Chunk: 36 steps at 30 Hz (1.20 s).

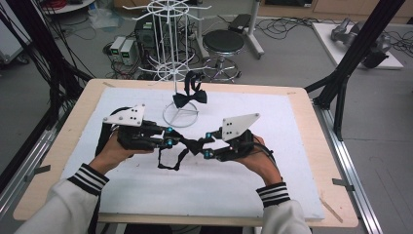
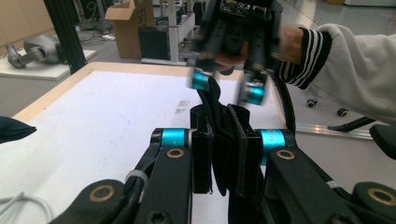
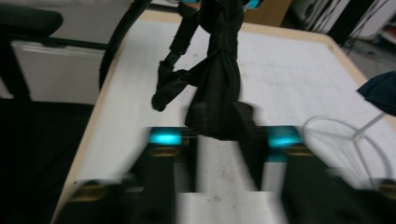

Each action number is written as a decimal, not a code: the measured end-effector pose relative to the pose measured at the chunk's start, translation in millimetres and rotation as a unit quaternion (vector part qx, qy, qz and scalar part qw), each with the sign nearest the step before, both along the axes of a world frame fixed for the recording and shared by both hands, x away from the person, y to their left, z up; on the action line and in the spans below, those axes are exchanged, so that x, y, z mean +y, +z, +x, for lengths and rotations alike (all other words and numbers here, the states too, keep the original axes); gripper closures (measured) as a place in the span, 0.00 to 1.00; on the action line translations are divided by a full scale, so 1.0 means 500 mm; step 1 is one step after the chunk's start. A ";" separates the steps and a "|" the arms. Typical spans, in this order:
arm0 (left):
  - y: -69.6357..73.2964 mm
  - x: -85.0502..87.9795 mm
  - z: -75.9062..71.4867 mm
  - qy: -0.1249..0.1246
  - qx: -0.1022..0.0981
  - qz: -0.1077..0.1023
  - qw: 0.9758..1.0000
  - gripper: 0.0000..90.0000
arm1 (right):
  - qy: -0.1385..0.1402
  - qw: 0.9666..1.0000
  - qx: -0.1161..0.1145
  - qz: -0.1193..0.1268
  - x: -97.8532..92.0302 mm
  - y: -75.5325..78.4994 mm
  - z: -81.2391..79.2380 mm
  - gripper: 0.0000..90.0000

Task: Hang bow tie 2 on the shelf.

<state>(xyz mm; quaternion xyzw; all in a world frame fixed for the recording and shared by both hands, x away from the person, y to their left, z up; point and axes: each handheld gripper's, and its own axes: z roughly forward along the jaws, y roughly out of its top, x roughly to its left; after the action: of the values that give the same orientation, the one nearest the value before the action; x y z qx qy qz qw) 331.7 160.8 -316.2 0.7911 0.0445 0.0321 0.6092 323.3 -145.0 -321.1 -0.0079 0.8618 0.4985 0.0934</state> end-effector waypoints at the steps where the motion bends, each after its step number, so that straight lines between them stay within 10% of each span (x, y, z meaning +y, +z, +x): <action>1: 0.001 0.001 -0.001 0.004 -0.002 -0.001 1.000 0.89 | -0.013 1.000 0.000 -0.001 0.001 -0.002 -0.003 0.44; 3: 0.002 0.004 -0.001 0.007 -0.005 -0.005 1.000 0.89 | -0.051 0.999 -0.014 -0.002 0.006 -0.010 -0.005 0.12; 5: 0.004 0.006 -0.002 0.011 -0.009 -0.003 1.000 0.89 | -0.069 0.998 -0.001 0.010 0.005 -0.015 -0.006 0.03; 21: 0.008 0.016 -0.003 0.028 -0.021 -0.010 0.999 0.89 | -0.103 0.990 0.021 0.091 -0.048 -0.023 -0.029 0.02; 32: 0.022 0.032 -0.004 0.049 -0.044 -0.030 0.997 0.89 | -0.190 0.965 0.005 0.181 -0.119 -0.064 -0.094 0.02; 36: 0.028 0.030 0.001 0.053 -0.047 -0.026 0.997 0.89 | -0.222 0.951 -0.007 0.216 -0.149 -0.085 -0.118 0.02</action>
<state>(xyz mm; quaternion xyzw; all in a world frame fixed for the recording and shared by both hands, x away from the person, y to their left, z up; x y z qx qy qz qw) 332.1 175.8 -302.2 0.7694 0.0581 0.1002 0.6282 264.3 -219.3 -363.6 0.2009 0.7131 0.6389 0.2072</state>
